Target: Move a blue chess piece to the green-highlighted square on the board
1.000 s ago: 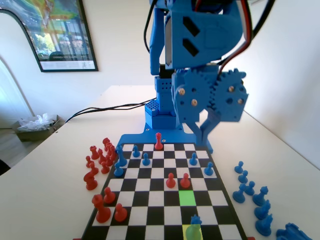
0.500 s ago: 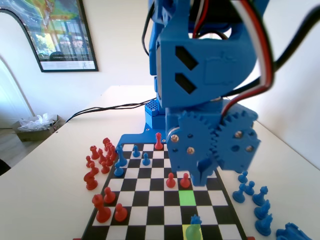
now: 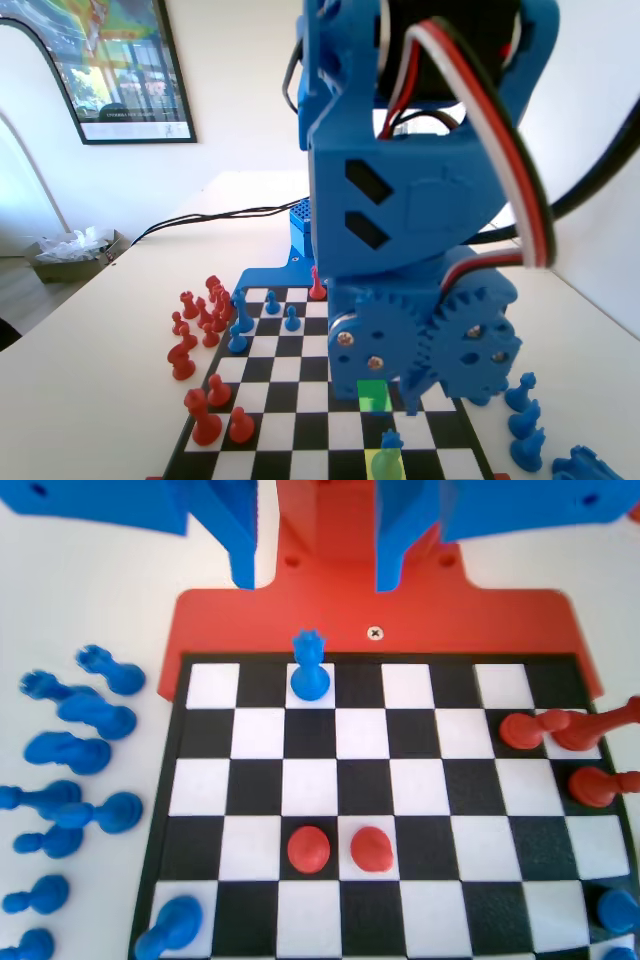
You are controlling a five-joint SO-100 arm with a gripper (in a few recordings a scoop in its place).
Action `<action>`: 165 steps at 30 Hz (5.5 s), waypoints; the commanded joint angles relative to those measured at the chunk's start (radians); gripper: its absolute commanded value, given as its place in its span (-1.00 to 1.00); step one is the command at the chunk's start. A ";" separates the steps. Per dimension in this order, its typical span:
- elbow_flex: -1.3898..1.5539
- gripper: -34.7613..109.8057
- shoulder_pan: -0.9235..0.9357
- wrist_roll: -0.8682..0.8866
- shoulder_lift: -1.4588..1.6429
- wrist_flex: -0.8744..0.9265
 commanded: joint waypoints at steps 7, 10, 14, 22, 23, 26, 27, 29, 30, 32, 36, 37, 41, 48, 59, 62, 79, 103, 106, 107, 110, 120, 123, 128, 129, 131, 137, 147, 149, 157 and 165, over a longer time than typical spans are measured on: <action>0.060 -0.30 -0.014 -0.020 0.026 -0.054; 0.086 -0.30 -0.012 -0.020 0.026 -0.072; 0.112 -0.30 -0.012 -0.018 0.026 -0.098; 0.132 -0.30 -0.014 -0.009 0.021 -0.130; 0.132 -0.30 -0.014 -0.009 0.018 -0.133; 0.135 -0.31 -0.015 -0.009 0.012 -0.144; 0.135 -0.31 -0.017 -0.009 0.011 -0.144; 0.135 -0.31 -0.020 -0.012 0.008 -0.147; 0.140 -0.31 -0.023 -0.014 0.006 -0.152; 0.146 -0.31 -0.028 -0.014 0.002 -0.164; 0.164 -0.31 -0.035 -0.012 -0.002 -0.181; 0.166 -0.31 -0.038 -0.012 -0.003 -0.184; 0.166 -0.31 -0.046 -0.006 -0.006 -0.186; 0.161 -0.33 -0.048 -0.009 -0.006 -0.186; 0.176 -0.36 -0.028 -0.029 -0.006 -0.196; 0.181 -0.36 -0.025 -0.038 -0.006 -0.196; 0.186 -0.36 -0.012 -0.046 -0.008 -0.225; 0.187 -0.51 -0.029 -0.041 0.025 -0.210; 0.206 -0.51 -0.026 -0.041 0.072 -0.181; 0.221 -0.51 -0.026 -0.041 0.092 -0.173; 0.268 -0.51 -0.026 -0.043 0.149 -0.155; 0.414 -0.51 -0.034 -0.046 0.273 -0.160; 0.480 -0.51 -0.035 -0.052 0.308 -0.189; 0.569 -0.51 -0.040 -0.058 0.342 -0.238; 0.580 -0.51 -0.040 -0.058 0.344 -0.247; 0.595 -0.51 -0.041 -0.058 0.345 -0.261; 0.641 -0.51 -0.048 -0.060 0.347 -0.302; 0.680 -0.51 -0.054 -0.060 0.347 -0.345; 0.675 -0.51 -0.054 -0.057 0.347 -0.347; 0.673 -0.50 -0.057 -0.054 0.344 -0.354; 0.689 -0.50 -0.058 -0.054 0.342 -0.373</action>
